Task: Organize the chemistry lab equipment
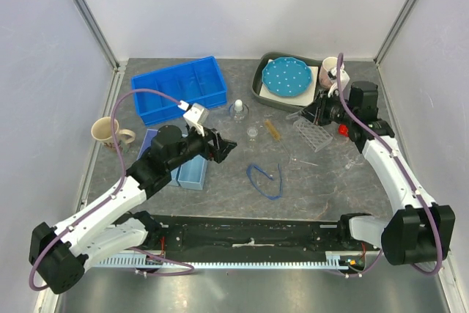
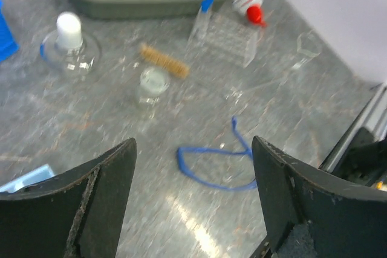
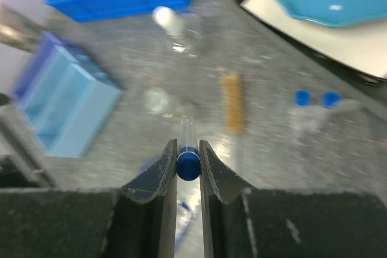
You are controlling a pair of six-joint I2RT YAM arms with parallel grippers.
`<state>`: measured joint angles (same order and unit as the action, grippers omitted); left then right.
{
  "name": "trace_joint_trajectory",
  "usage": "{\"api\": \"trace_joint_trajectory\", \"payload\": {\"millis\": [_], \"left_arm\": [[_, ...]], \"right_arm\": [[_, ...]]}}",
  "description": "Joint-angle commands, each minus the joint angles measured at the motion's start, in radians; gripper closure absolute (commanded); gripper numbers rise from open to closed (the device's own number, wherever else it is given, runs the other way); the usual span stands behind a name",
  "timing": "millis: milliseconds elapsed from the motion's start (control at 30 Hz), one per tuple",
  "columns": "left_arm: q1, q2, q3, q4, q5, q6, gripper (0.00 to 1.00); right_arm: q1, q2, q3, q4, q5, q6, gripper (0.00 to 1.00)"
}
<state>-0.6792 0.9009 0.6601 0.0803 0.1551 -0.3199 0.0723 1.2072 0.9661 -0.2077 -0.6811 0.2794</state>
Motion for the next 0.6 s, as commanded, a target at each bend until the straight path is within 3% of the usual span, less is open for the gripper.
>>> {"api": "trace_joint_trajectory", "payload": {"millis": [0,133,233,333,567], "left_arm": [[0.003,0.023,0.065,-0.212,-0.028,0.113,0.17],[0.003,0.043,0.171,-0.389,0.004,0.200,0.17],[0.003,0.021,0.184,-0.482,-0.061,0.296,0.17],[0.003,-0.031,0.127,-0.485,-0.152,0.318,0.15],[0.003,-0.025,0.104,-0.493,-0.149,0.360,0.15]], "right_arm": [[0.003,-0.026,0.036,-0.125,0.320,-0.333,0.83],[0.001,0.017,0.020,-0.124,0.426,-0.426,0.83],[0.003,0.057,0.011,-0.107,0.446,-0.444,0.83],[0.004,0.097,0.006,-0.073,0.475,-0.453,0.82],[0.006,0.198,0.023,-0.016,0.520,-0.459,0.82]]}}
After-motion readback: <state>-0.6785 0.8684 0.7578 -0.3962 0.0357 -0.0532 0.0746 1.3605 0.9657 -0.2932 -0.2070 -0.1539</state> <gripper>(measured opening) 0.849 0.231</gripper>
